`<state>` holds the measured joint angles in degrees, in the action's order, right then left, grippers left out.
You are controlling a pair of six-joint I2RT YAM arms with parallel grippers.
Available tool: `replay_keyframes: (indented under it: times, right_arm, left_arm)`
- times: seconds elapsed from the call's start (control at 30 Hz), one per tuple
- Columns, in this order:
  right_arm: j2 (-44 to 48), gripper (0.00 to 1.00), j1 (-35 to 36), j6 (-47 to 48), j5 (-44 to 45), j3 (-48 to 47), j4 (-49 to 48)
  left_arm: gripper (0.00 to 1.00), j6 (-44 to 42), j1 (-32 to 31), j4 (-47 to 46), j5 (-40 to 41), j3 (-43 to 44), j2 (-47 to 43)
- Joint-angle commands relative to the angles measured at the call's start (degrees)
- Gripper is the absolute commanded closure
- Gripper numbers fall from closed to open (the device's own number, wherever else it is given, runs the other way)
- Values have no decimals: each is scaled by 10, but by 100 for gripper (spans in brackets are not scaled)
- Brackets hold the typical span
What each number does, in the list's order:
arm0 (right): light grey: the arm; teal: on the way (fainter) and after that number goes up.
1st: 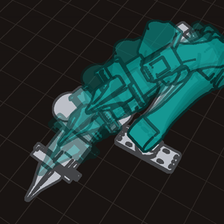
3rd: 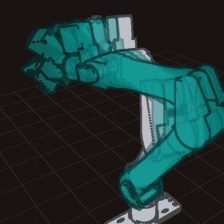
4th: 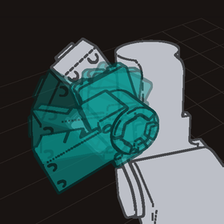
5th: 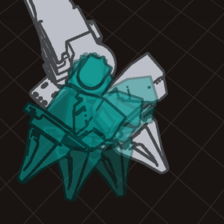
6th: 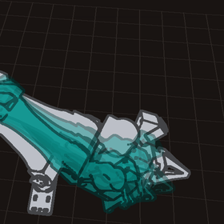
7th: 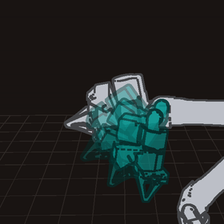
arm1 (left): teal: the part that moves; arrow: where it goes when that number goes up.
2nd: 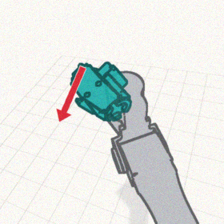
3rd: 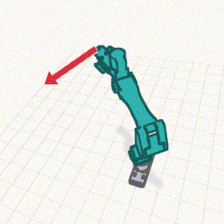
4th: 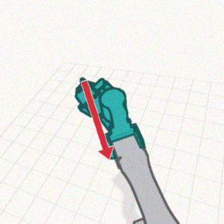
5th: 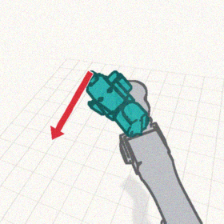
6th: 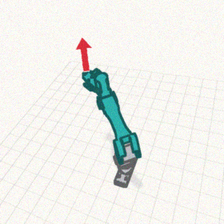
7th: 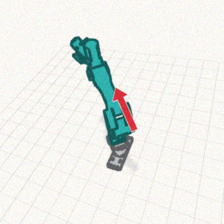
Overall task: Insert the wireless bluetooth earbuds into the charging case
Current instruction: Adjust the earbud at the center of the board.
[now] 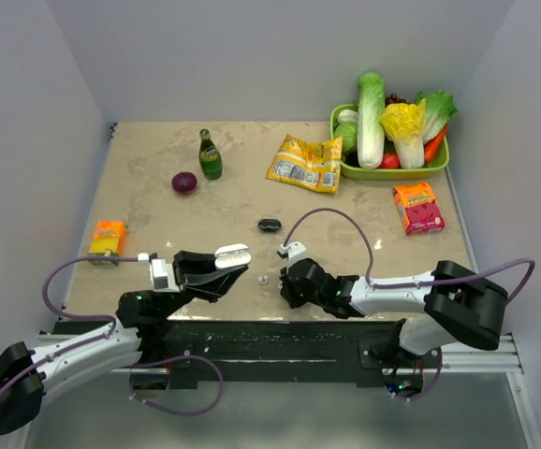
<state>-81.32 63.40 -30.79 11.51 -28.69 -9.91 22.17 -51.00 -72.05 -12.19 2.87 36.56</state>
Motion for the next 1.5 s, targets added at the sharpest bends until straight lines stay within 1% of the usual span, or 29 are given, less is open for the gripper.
replay_keyframes:
  times: [0.0, 0.17, 0.23, 0.27, 0.3, 0.37, 0.4, 0.47, 0.5, 0.57, 0.63, 0.77, 0.87, 0.97, 1.1, 1.33, 1.47]
  right_arm:
    - [-8, 100, -23, -31, 55, -1, 31]
    - [1, 100, -42, -53, 83, -2, 40]
    - [24, 94, -42, -55, 85, 11, 27]
    - [59, 91, -42, -41, 88, 26, 18]
    - [76, 83, -42, -36, 77, 34, 3]
    - [112, 75, -42, -16, 65, 43, -4]
    - [119, 66, -40, -10, 62, 40, 3]
    - [121, 59, -40, 11, 53, 27, 11]
    - [113, 53, -41, 18, 51, 21, 21]
    - [100, 48, -40, 35, 48, 0, 31]
    - [82, 48, -41, 38, 53, -15, 44]
    - [66, 48, -43, 25, 106, -44, 74]
    - [70, 50, -77, 0, 116, -40, 76]
    - [71, 52, -104, -8, 105, -34, 65]
    - [44, 53, -132, -2, 71, -43, 61]
    - [17, 53, -134, 13, 41, -42, 39]
    - [18, 52, -134, 13, 31, -31, 22]
  left_arm:
    - [100, 7, 3, -18, 3, -134, -12]
    - [100, 8, 3, -20, 2, -136, -10]
    - [100, 9, 3, -20, 2, -137, -10]
    - [100, 9, 3, -20, 1, -137, -10]
    - [100, 8, 3, -20, 2, -136, -11]
    - [100, 9, 3, -20, 3, -138, -10]
    - [100, 9, 3, -21, 4, -139, -9]
    - [100, 10, 3, -30, 3, -139, -2]
    - [100, 10, 3, -34, 5, -140, 1]
    - [100, 12, 3, -44, 2, -140, 11]
    - [100, 15, 3, -53, 1, -140, 16]
    - [100, 16, 3, -52, 0, -141, 16]
    - [100, 16, 3, -47, 1, -142, 12]
    - [100, 16, 3, -47, 2, -143, 10]
    - [100, 16, 3, -47, 2, -145, 12]
    - [100, 16, 3, -50, 1, -147, 14]
    - [100, 16, 3, -51, 3, -149, 15]
